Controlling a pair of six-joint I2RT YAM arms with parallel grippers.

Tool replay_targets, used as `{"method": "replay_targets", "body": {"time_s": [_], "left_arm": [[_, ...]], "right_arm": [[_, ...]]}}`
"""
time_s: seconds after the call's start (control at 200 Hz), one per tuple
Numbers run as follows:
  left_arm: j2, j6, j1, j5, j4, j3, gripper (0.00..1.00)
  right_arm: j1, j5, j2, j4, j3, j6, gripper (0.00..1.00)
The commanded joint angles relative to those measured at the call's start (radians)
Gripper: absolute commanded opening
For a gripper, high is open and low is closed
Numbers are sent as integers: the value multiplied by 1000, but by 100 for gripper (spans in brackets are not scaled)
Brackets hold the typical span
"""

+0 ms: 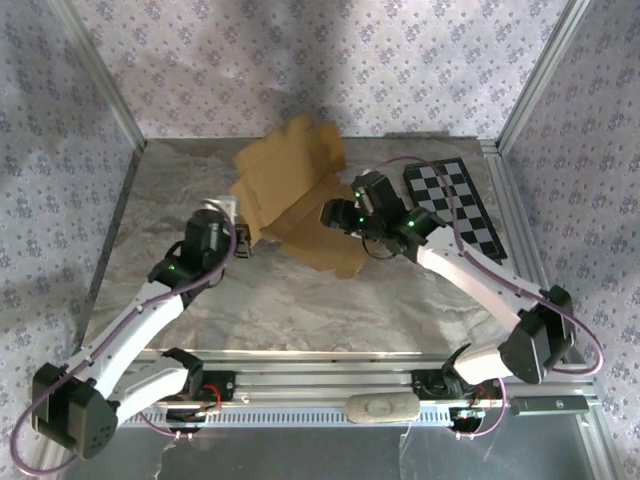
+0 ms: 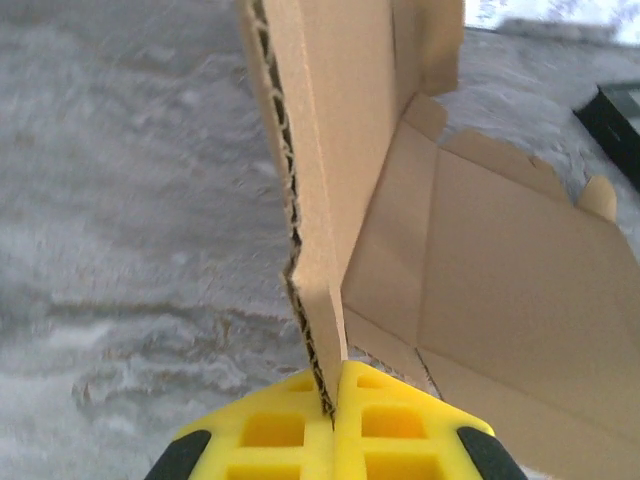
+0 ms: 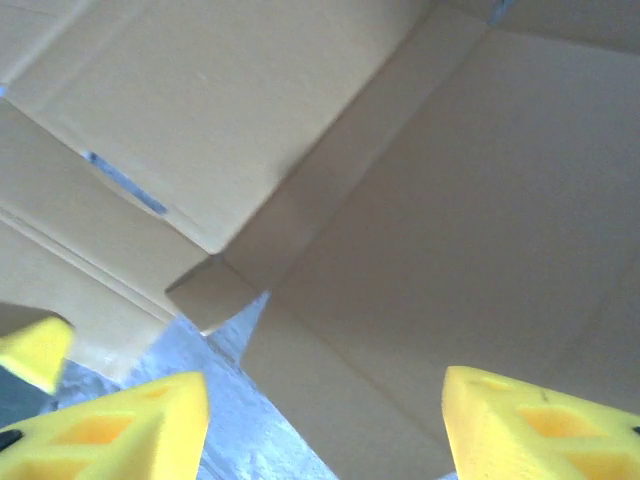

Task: Fold the paper box

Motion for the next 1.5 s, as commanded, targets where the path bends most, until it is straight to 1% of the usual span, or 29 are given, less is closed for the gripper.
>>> {"method": "replay_targets", "body": {"time_s": [0.0, 0.09, 0.125, 0.19, 0.255, 0.31, 0.43, 0.495, 0.535, 0.6, 0.675, 0.765, 0.875, 0.924, 0.964, 0.989, 1.069, 1.104, 1.134, 1.159, 1.189, 1.239, 1.279, 1.339, 1.459, 1.494], "left_arm": [[46, 279, -109, -229, 184, -8, 0], [86, 377, -143, -256, 281, -16, 0], [96, 439, -162, -263, 322, -23, 0], [107, 522, -188, -285, 381, -39, 0], [112, 554, -197, -292, 397, -41, 0], [111, 567, -203, -299, 400, -43, 0], [104, 630, -229, -323, 448, -74, 0], [100, 641, -235, -329, 459, -88, 0], [97, 654, -240, -330, 470, -96, 0], [94, 666, -246, -337, 483, -106, 0], [88, 671, -251, -342, 486, -111, 0], [81, 683, -257, -343, 491, -117, 0], [83, 711, -263, -342, 516, -129, 0], [80, 732, -263, -325, 523, -135, 0], [73, 748, -263, -312, 531, -143, 0], [67, 754, -264, -308, 534, -148, 0], [44, 778, -263, -300, 535, -161, 0], [32, 791, -264, -299, 536, -169, 0], [22, 806, -264, -292, 536, -177, 0], [14, 819, -264, -287, 535, -184, 0], [5, 829, -264, -277, 528, -190, 0], [-14, 845, -263, -260, 517, -198, 0], [-28, 858, -265, -253, 526, -213, 0], [-45, 890, -273, -244, 558, -236, 0], [-49, 936, -284, -257, 573, -250, 0], [-49, 942, -287, -262, 582, -254, 0]], "right_arm": [[-34, 24, -49, -8, 57, 96, 72], [-81, -11, -38, 23, 95, 163, 78], [-104, -28, -23, 30, 119, 186, 80], [-145, -54, 16, 1, 191, 243, 83], [-182, -70, 46, -27, 255, 281, 86], [-211, -85, 64, -13, 281, 321, 89], [-268, -156, 122, 59, 291, 434, 89], [-313, -213, 181, 63, 335, 447, 88], [-339, -261, 222, 65, 377, 416, 85], [-374, -338, 289, 21, 484, 294, 81], [-398, -378, 339, -81, 594, 83, 77], [-409, -322, 326, -176, 617, -140, 78], [-403, -232, 270, -205, 569, -395, 77], [-388, -177, 224, -164, 505, -530, 75], [-368, -125, 169, -70, 413, -649, 75], [-359, -120, 125, 14, 339, -739, 75], [-321, -190, -27, 366, 6, -1076, 78], [-304, -209, -75, 506, -136, -1223, 83], [-300, -236, -110, 609, -219, -1323, 84], [-306, -270, -127, 652, -260, -1384, 84], [-318, -304, -134, 641, -265, -1436, 86], [-334, -329, -119, 536, -216, -1525, 90], [-333, -316, -103, 483, -191, -1626, 90], [-327, -288, -82, 482, -179, -1755, 90], [-327, -252, -33, 429, -93, -1893, 89], [-329, -260, -15, 397, -73, -1924, 89]]}}
